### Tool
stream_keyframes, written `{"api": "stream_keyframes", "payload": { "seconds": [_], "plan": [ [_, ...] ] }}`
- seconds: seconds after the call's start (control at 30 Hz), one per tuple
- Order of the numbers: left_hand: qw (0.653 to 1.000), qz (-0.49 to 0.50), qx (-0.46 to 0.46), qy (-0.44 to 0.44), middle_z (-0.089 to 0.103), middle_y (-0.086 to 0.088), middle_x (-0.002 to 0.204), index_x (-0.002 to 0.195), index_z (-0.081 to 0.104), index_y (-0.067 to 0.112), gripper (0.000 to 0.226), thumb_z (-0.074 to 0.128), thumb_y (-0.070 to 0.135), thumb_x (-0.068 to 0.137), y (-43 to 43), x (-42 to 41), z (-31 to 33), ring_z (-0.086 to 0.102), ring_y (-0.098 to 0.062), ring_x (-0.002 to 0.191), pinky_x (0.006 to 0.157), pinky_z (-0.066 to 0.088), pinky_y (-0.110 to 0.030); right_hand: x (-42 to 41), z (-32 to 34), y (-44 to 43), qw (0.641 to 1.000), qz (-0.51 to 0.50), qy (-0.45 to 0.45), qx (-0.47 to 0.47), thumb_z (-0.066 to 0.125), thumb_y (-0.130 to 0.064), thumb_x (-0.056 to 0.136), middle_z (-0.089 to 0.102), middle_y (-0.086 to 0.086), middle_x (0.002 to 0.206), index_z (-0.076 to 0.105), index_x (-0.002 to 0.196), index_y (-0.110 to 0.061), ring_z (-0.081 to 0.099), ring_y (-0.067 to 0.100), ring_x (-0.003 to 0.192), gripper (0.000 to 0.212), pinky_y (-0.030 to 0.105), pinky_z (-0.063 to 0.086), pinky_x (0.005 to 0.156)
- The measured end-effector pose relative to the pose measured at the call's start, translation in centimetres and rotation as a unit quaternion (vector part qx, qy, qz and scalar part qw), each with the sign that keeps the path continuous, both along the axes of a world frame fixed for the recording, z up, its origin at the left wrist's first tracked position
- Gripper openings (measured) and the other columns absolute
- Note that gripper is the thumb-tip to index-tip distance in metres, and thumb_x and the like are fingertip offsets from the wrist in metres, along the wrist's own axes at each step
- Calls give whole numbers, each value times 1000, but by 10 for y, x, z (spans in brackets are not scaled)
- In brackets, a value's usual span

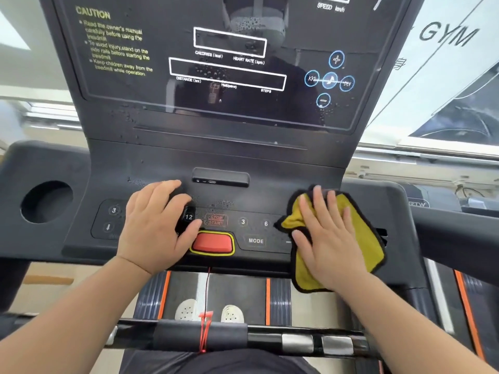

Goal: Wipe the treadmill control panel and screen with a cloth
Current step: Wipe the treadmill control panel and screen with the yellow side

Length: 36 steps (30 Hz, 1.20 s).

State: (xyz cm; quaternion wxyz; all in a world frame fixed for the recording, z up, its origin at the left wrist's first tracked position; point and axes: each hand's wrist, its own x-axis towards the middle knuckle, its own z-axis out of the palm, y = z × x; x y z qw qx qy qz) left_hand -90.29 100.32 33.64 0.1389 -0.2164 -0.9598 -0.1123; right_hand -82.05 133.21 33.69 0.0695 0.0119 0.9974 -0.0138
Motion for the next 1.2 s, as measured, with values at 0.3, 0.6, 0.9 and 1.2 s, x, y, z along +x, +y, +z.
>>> {"api": "stream_keyframes", "payload": {
  "seconds": [0.3,0.6,0.9,1.2],
  "plan": [
    [1000,4,-10,-12,61,-15,128,108,69,8,50,49,49,88,0,1,2,51,-38,119,100,36,-50,-54,2,-66,998,-53,41,-10,22,-62,100,-8,30,168,5,162,-5,-8,50,155,86,60,4,125],
    [1000,-2,-1,-2,62,-15,125,106,69,8,47,54,47,86,-1,0,-1,55,-40,116,97,40,-51,14,-1,16,984,179,-6,10,20,-71,102,5,-6,173,14,164,-37,0,25,160,71,54,14,126],
    [1000,3,-4,-19,62,-14,125,107,69,8,48,52,48,87,-2,0,-1,54,-39,117,99,39,-51,-42,7,-37,999,51,14,8,18,-75,96,-11,6,173,6,165,-25,-15,35,158,85,59,1,127],
    [1000,0,-8,-21,63,-13,124,108,69,9,47,53,48,87,-2,-1,-2,55,-38,116,99,39,-50,-25,5,22,945,325,-19,24,27,-75,99,6,-9,173,15,163,-38,0,23,160,75,51,2,127]
  ]
}}
